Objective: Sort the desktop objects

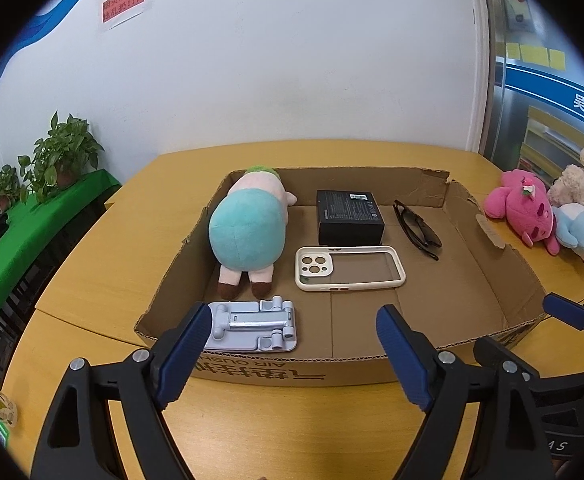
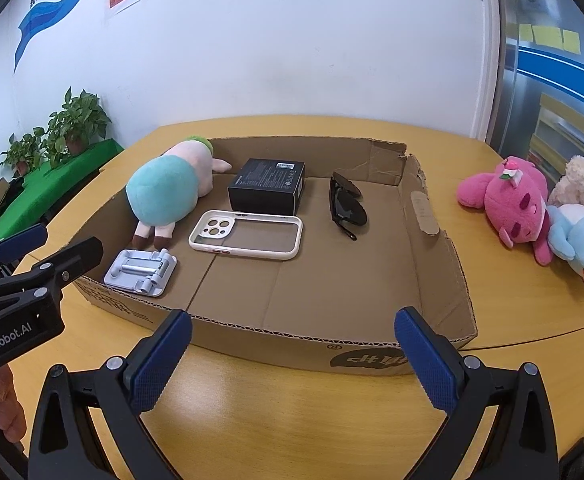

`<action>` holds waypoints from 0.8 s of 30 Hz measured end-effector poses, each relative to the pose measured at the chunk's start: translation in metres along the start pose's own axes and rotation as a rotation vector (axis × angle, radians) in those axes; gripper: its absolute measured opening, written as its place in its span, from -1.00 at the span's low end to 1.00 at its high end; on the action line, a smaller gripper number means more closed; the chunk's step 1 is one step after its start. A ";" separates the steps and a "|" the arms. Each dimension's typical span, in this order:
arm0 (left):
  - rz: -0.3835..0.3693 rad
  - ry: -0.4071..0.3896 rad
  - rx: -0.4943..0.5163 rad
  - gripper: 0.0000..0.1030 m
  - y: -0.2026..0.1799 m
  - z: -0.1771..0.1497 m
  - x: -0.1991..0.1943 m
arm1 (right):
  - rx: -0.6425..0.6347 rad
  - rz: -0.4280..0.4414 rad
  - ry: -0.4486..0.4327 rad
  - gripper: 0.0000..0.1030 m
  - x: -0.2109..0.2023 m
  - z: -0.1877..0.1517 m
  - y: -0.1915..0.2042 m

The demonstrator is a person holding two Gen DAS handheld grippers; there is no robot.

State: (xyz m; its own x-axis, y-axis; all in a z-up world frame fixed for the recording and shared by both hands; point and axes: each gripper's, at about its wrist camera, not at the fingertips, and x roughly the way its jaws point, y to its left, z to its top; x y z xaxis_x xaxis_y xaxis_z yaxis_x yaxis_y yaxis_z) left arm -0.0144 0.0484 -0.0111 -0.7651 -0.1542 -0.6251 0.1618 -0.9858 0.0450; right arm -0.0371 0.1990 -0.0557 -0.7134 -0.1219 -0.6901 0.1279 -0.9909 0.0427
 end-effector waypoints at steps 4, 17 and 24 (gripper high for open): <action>-0.017 -0.006 0.015 0.69 -0.004 0.000 0.000 | 0.011 0.000 0.001 1.00 0.001 0.000 -0.002; -0.009 0.002 0.032 0.71 -0.004 0.001 0.007 | 0.021 -0.002 0.000 1.00 0.002 0.003 -0.002; -0.010 0.008 0.029 0.71 -0.002 0.000 0.010 | 0.020 -0.005 0.000 1.00 0.002 0.002 0.000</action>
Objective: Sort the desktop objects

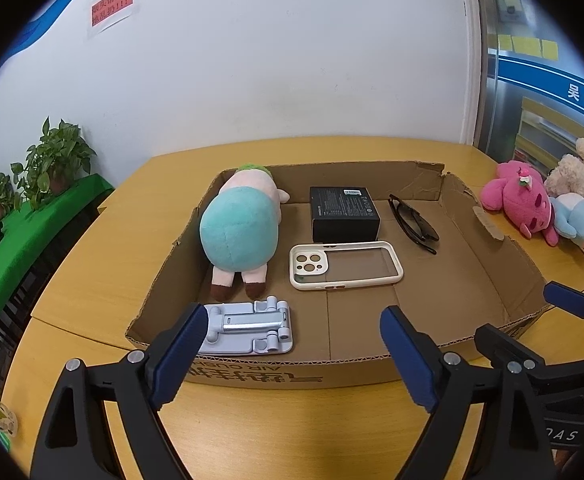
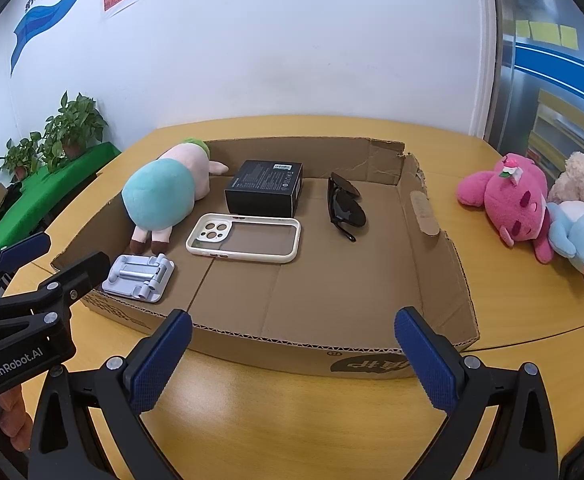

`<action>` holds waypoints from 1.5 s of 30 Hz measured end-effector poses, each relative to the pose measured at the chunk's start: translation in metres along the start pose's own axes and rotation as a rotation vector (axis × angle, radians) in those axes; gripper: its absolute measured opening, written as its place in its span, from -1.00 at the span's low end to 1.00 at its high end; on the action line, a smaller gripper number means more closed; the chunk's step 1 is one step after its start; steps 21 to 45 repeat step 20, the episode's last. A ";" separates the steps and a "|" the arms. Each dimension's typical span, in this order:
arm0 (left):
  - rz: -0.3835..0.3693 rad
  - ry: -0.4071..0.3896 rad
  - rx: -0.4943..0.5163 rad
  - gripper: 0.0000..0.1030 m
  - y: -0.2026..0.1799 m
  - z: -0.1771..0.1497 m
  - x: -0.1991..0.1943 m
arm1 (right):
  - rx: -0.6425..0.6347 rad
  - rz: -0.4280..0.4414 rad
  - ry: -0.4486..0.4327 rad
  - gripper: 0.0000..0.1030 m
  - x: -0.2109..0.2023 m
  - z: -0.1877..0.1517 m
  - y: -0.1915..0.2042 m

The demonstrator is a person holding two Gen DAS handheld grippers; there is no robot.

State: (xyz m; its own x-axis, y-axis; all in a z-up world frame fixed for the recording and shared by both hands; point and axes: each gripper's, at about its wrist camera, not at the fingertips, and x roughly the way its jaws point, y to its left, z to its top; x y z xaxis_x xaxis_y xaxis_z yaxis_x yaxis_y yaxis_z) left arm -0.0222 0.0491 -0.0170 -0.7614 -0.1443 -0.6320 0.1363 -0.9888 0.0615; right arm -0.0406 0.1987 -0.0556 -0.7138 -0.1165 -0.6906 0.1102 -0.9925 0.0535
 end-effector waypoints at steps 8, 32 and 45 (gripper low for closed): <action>-0.011 0.013 0.004 0.71 0.000 -0.001 0.004 | 0.002 -0.002 0.002 1.00 0.001 -0.001 -0.001; 0.018 -0.001 0.005 0.72 0.004 -0.003 0.004 | 0.010 0.002 0.003 1.00 0.002 -0.002 -0.001; 0.018 -0.001 0.005 0.72 0.004 -0.003 0.004 | 0.010 0.002 0.003 1.00 0.002 -0.002 -0.001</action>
